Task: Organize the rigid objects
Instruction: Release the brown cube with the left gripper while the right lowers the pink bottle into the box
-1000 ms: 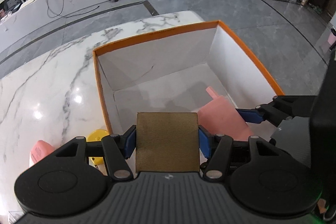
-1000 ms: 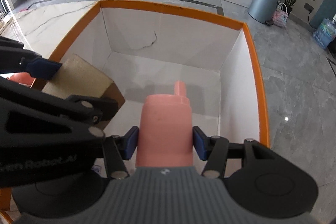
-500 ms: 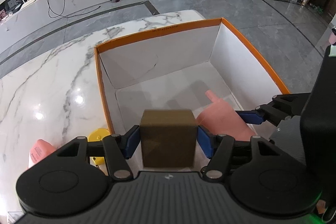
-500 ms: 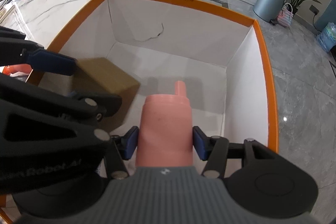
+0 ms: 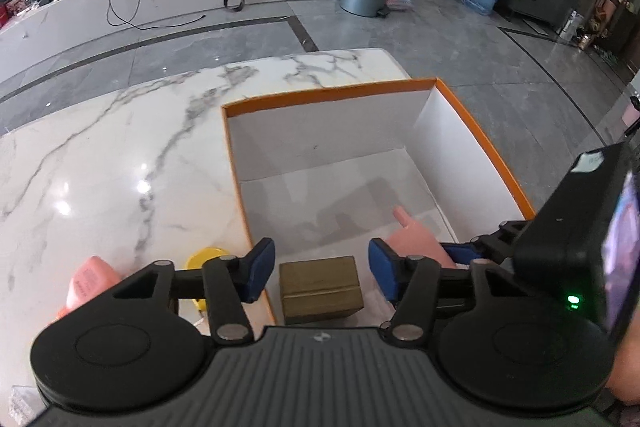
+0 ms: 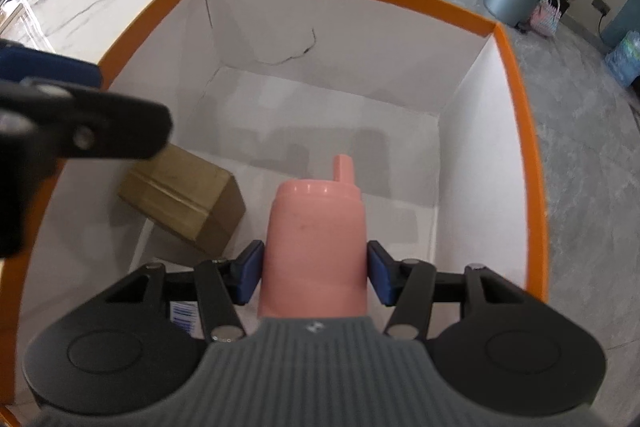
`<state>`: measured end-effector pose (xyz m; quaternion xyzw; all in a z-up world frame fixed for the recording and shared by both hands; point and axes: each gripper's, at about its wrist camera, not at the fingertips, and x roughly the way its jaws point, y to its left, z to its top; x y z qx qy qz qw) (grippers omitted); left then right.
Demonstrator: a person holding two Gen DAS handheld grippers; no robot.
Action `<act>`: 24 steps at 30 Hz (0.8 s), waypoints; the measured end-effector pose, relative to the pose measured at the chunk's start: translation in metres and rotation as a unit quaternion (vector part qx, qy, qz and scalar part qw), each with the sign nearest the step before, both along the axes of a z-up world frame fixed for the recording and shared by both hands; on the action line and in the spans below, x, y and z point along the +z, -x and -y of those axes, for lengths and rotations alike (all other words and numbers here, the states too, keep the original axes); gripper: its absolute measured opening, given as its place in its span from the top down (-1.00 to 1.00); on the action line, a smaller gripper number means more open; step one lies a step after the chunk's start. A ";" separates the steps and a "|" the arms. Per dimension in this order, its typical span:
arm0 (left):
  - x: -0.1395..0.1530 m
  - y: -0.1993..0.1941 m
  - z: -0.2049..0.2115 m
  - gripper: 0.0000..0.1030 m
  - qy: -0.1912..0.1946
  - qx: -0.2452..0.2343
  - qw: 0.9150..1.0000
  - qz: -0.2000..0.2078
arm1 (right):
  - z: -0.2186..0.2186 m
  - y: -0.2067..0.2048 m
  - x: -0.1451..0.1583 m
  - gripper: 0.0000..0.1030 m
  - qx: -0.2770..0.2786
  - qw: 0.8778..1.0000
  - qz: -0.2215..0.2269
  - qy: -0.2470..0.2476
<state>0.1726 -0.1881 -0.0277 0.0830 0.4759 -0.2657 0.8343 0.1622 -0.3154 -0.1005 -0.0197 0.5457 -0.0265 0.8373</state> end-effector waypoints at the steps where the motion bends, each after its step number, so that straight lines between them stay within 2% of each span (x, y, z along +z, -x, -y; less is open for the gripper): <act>1: 0.002 0.000 -0.001 -0.18 -0.001 0.002 1.000 0.002 | 0.000 -0.002 -0.001 -0.08 -0.004 1.000 -0.003 -0.006; 6: 0.007 0.003 -0.010 -0.19 -0.007 0.014 1.000 0.013 | -0.007 -0.004 -0.002 -0.08 0.002 1.000 -0.009 -0.014; 10: 0.007 0.003 -0.019 -0.22 -0.004 0.021 1.000 0.011 | -0.016 -0.001 0.001 -0.17 0.011 1.000 -0.001 0.005; 16: 0.010 0.006 -0.028 -0.22 -0.004 0.021 1.000 0.008 | -0.018 0.008 0.008 -0.18 0.007 1.000 0.002 0.013; 24: 0.013 0.016 -0.059 -0.25 0.012 0.040 0.999 0.005 | -0.025 0.026 0.037 -0.23 -0.004 0.998 0.051 0.020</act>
